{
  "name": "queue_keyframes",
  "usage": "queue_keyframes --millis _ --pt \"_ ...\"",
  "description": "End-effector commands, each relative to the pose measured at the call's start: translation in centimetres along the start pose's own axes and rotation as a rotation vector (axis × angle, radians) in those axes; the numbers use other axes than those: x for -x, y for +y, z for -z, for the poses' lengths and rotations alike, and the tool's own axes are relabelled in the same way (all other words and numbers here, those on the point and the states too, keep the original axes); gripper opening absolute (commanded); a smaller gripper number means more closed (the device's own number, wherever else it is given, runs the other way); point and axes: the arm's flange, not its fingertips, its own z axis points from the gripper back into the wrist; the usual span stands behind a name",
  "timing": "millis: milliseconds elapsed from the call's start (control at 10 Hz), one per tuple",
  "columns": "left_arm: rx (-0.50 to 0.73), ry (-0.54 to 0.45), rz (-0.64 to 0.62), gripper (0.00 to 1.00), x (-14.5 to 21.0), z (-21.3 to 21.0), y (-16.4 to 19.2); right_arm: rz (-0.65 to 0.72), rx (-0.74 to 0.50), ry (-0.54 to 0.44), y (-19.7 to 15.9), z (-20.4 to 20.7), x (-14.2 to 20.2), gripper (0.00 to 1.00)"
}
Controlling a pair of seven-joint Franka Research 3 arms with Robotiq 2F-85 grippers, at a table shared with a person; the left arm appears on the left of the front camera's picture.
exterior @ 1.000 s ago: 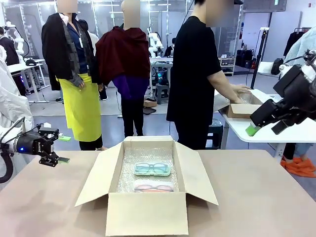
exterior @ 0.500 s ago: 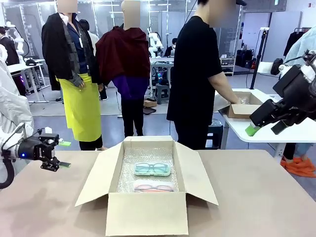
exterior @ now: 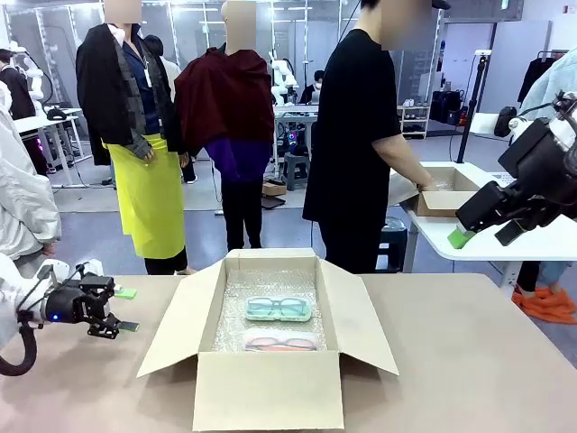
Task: Pack the glasses set securely to prepare it for shipping.
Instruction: Position the Package Box on the left side of the table.
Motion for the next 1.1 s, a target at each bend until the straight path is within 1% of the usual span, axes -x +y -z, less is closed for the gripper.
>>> queue_keyframes --millis 0,300,400,600,900,1000 --pt "0.019 -0.046 0.02 1.0 -0.3 1.2 0.8 -0.013 0.002 -0.01 0.1 0.0 -0.2 1.0" --pt "0.053 -0.054 0.019 1.0 -0.5 3.4 2.2 -0.013 0.002 -0.01 0.1 0.0 -0.2 1.0" --pt "0.054 -0.067 0.012 1.0 -0.3 4.1 2.1 -0.013 0.002 -0.01 0.1 0.0 -0.2 1.0" --pt "0.076 -0.062 -0.002 1.0 -0.3 5.3 2.3 -0.013 0.002 -0.01 0.1 0.0 -0.2 1.0" --pt "0.106 -0.062 -0.028 1.0 0.4 6.7 1.7 -0.013 0.002 -0.01 0.1 0.0 -0.2 1.0" --pt "0.111 -0.061 -0.019 0.91 0.6 6.8 1.4 -0.013 0.002 -0.01 0.1 0.0 -0.2 1.0"
